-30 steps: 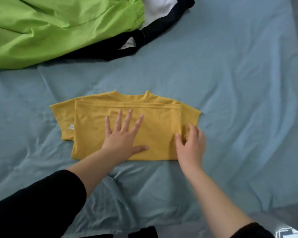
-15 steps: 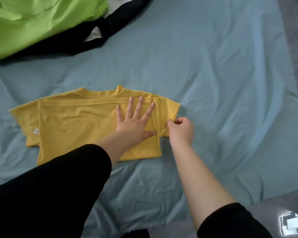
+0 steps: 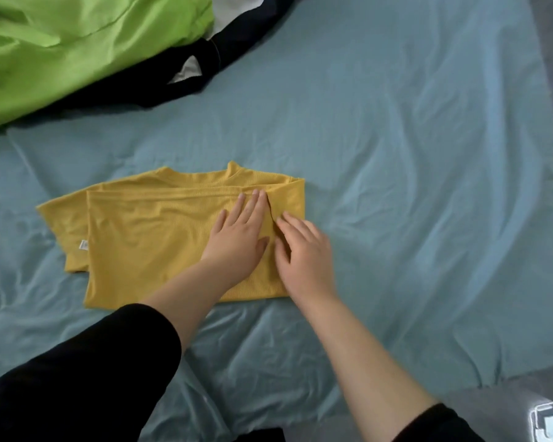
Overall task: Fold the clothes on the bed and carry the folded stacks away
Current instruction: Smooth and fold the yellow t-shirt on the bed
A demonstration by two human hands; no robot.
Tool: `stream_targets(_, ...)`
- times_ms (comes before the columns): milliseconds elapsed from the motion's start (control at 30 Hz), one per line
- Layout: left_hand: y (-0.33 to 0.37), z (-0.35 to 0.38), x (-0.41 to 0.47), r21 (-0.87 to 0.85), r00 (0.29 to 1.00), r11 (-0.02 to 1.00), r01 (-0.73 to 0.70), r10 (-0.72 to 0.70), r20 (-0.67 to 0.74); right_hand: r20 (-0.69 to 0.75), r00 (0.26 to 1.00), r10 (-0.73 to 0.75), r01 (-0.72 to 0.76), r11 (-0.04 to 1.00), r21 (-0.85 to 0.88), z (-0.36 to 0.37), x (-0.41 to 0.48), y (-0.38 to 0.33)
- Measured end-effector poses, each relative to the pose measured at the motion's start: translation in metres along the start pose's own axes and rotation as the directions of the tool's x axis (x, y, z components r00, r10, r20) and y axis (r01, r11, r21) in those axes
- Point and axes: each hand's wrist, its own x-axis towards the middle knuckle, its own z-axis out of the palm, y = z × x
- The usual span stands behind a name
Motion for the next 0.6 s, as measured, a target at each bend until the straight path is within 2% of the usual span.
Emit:
stream_targets(33, 0.000, 0.000, -0.001, -0.023, 0.999, 1.000, 0.006, -0.007, -0.041, -0.027, 1.000, -0.001, 0.000, 1.000, -0.024, 0.000, -0.006, 0.002)
stream_targets(100, 0.000, 0.003, -0.002, 0.075, 0.998, 0.997, -0.002, 0.007, -0.066, 0.041, 0.999, 0.005, 0.000, 0.993, -0.114, 0.001, -0.017, 0.009)
stream_targets(167, -0.004, 0.007, 0.002, 0.203, 1.000, 0.979, -0.011, 0.009, 0.010, 0.187, 0.982, 0.017, 0.028, 0.972, -0.233, 0.005, -0.030, 0.019)
stream_targets(267, -0.011, 0.009, 0.010, 0.230, 0.993, 0.973, -0.013, -0.015, 0.120, 0.294, 0.956, 0.010, 0.098, 0.931, -0.352, 0.010, -0.057, 0.037)
stream_targets(367, -0.015, 0.006, 0.010, 0.206, 0.992, 0.977, -0.045, 0.020, 0.123, 0.289, 0.957, 0.009, 0.106, 0.920, -0.378, 0.006, -0.072, 0.040)
stream_targets(500, -0.031, -0.001, -0.012, 0.145, 0.997, 0.987, -0.075, 0.070, 0.037, 0.166, 0.986, -0.018, 0.077, 0.930, -0.359, 0.002, -0.063, 0.004)
stream_targets(600, -0.059, -0.004, -0.040, 0.121, 0.999, 0.992, -0.047, 0.046, 0.005, 0.242, 0.969, -0.049, 0.130, 0.936, -0.328, 0.020, -0.048, -0.035)
